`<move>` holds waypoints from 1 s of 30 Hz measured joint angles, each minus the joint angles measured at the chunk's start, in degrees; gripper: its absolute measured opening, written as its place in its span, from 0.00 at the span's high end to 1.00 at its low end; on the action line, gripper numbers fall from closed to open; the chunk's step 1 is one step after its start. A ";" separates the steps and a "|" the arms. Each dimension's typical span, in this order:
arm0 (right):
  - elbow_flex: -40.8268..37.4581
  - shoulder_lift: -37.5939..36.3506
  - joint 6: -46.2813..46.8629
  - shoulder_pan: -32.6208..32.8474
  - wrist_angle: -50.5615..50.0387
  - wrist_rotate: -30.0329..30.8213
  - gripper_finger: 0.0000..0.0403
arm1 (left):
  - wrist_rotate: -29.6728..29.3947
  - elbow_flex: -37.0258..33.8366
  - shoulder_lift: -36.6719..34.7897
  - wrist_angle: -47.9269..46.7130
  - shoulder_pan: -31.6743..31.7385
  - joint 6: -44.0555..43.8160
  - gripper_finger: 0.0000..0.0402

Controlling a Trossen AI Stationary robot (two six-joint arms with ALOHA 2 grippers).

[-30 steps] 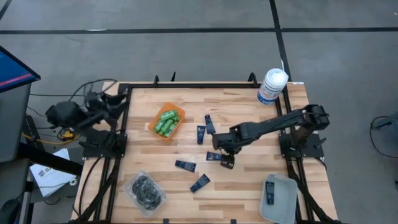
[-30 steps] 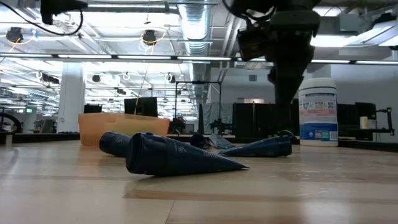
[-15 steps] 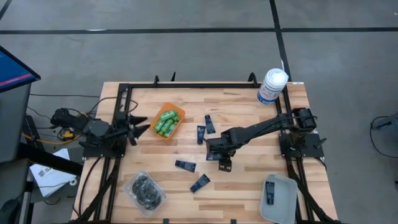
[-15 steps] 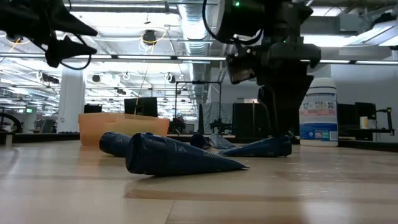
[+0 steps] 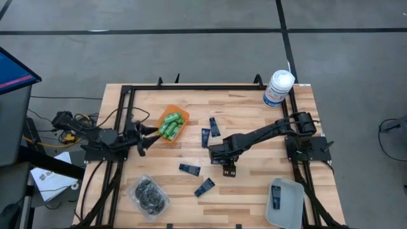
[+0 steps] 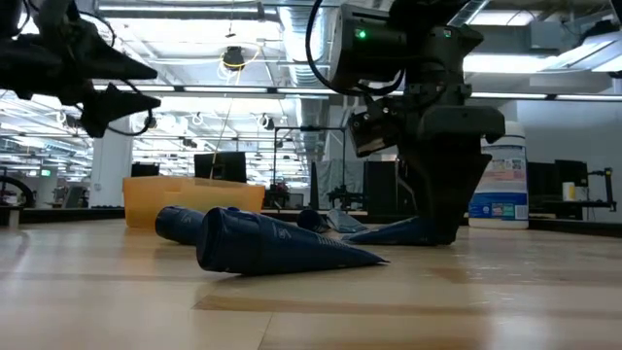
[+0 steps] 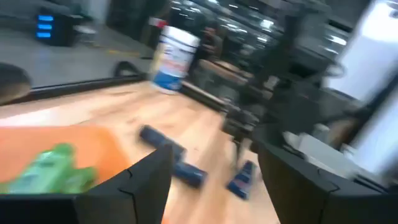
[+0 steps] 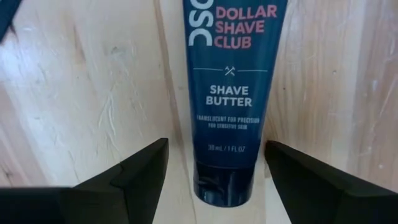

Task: Pick & Place Travel size toiletries
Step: Put the dark blue shaving cream into the gray bin

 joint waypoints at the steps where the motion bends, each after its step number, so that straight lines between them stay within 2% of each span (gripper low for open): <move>1: 0.00 0.00 0.04 -0.14 0.08 0.24 0.34 | 2.55 0.00 -0.48 0.06 0.01 0.47 0.44; 6: -0.01 0.05 -0.08 -0.78 0.21 0.38 0.39 | 18.96 0.00 -2.80 0.39 -0.01 0.29 0.55; 10: -0.37 0.04 -1.25 -0.76 0.74 1.04 0.49 | 25.36 0.00 -5.23 -0.63 0.01 2.34 0.65; 16: -0.39 0.04 -1.93 -0.82 0.45 1.32 0.71 | 24.75 0.00 -6.39 -2.30 0.50 6.30 0.79; 22: -0.34 0.07 -2.48 -0.89 0.01 0.96 0.72 | 25.05 0.00 -6.54 -2.43 1.50 6.72 0.90; 26: -0.39 -0.38 -2.23 -0.74 -0.22 0.64 0.68 | 25.10 0.00 -6.87 -2.52 2.59 8.16 0.98; 30: -0.46 -1.36 -2.19 -0.54 -0.71 0.52 0.70 | 25.57 0.02 -6.85 -2.63 4.73 8.80 0.99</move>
